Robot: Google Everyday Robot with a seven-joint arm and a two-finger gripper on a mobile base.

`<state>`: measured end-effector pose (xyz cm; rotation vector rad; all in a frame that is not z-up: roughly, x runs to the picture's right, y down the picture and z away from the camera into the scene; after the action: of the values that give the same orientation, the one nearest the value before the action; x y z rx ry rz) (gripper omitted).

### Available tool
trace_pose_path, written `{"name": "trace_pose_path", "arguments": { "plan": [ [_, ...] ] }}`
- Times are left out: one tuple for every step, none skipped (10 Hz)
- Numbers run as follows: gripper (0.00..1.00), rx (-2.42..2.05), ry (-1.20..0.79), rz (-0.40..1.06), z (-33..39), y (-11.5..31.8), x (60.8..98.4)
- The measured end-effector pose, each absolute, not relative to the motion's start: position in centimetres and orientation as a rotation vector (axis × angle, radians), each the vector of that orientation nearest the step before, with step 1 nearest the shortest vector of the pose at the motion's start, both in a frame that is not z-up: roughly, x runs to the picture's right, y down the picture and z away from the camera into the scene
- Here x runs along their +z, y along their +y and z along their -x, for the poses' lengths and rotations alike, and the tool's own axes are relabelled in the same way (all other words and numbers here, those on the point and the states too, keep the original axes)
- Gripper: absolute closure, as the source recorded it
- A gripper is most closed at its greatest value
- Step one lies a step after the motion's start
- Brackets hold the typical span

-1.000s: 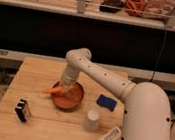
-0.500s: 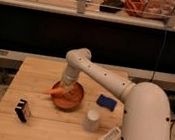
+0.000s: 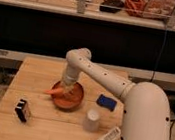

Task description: Place the pepper in the ceramic bowl

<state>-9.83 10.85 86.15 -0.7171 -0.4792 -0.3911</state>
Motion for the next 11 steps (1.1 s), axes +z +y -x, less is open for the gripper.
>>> {"name": "trace_pose_path", "arguments": {
  "plan": [
    [0.60,-0.391,-0.479,0.718,9.80,10.87,86.14],
    [0.60,-0.392,-0.478,0.720,9.77,10.88,86.14],
    [0.60,-0.393,-0.478,0.722,9.77,10.89,86.12],
    [0.60,-0.394,-0.477,0.723,9.74,10.91,86.11],
    [0.60,-0.394,-0.477,0.724,9.70,10.92,86.11],
    [0.59,-0.394,-0.476,0.726,9.64,10.93,86.11],
    [0.55,-0.394,-0.476,0.726,9.63,10.94,86.10],
    [0.53,-0.396,-0.473,0.733,9.53,11.00,86.06],
    [0.53,-0.397,-0.473,0.734,9.53,11.02,86.05],
    [0.53,-0.397,-0.473,0.733,9.53,11.02,86.05],
    [0.53,-0.397,-0.473,0.733,9.54,11.01,86.06]
  ]
}}
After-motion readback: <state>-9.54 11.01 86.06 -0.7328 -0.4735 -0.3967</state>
